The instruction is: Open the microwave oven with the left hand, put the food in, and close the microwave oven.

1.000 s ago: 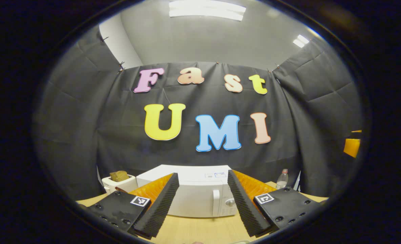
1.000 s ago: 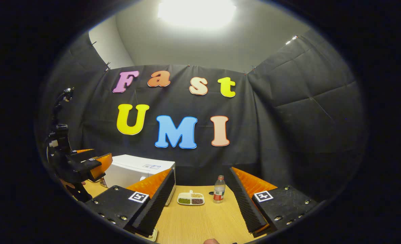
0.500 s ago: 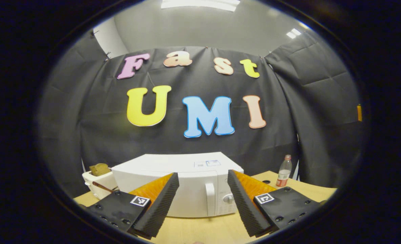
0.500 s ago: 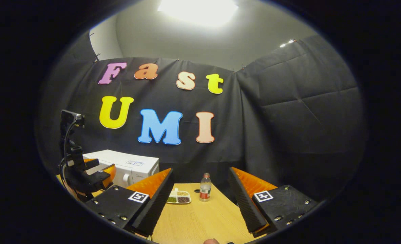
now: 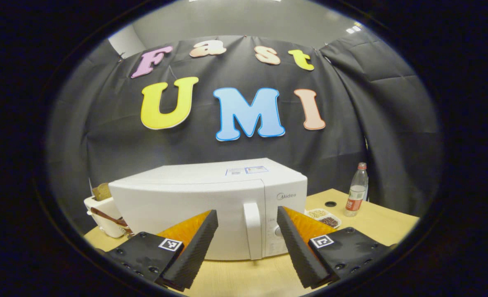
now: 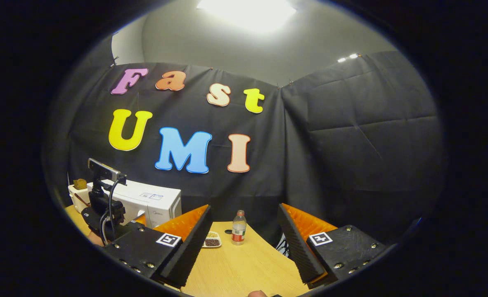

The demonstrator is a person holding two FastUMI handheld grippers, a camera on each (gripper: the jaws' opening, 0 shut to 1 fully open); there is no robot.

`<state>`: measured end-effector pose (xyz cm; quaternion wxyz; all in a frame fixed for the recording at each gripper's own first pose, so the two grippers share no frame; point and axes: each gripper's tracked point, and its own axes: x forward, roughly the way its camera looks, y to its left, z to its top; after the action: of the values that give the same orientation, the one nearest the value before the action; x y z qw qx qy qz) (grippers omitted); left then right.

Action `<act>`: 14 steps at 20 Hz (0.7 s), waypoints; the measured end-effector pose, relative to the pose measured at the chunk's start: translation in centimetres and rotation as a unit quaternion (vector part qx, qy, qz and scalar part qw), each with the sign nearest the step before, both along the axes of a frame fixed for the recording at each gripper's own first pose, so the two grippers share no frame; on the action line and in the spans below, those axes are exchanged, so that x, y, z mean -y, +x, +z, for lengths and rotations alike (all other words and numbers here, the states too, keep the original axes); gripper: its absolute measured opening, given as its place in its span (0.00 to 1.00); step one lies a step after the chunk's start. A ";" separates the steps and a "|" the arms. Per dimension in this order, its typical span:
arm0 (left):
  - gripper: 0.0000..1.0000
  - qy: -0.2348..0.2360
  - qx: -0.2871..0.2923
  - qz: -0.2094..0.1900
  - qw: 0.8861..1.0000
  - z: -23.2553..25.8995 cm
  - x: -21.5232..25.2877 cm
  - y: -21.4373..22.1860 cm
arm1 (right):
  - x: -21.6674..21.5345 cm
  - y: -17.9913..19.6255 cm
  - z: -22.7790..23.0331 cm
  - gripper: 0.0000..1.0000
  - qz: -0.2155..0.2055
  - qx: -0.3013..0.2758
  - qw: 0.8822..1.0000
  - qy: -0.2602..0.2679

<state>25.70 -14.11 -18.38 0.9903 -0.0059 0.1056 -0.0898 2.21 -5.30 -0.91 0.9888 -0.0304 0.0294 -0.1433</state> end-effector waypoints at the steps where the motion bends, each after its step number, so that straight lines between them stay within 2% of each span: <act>1: 0.96 0.001 -0.008 0.001 1.000 -0.8 0.1 0.4 | 0.0 0.1 0.0 0.97 -0.002 -0.001 1.000 -0.005; 5: 0.85 0.007 -0.028 -0.009 1.000 -3.0 0.9 1.5 | 0.2 0.0 0.5 0.97 -0.018 0.001 1.000 -0.019; 10: 0.60 0.019 -0.034 -0.016 0.999 -4.3 1.7 2.4 | 0.4 -0.6 0.1 0.96 -0.026 -0.005 0.999 -0.026; 14: 0.36 0.032 -0.038 -0.013 0.999 -4.3 1.8 2.3 | 0.9 -0.8 0.1 0.96 -0.028 -0.007 0.999 -0.024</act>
<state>28.04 -15.95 -22.66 0.9840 0.0233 0.1460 -0.0991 1.37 -6.17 -0.84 0.9831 -0.0545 0.0337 -0.1714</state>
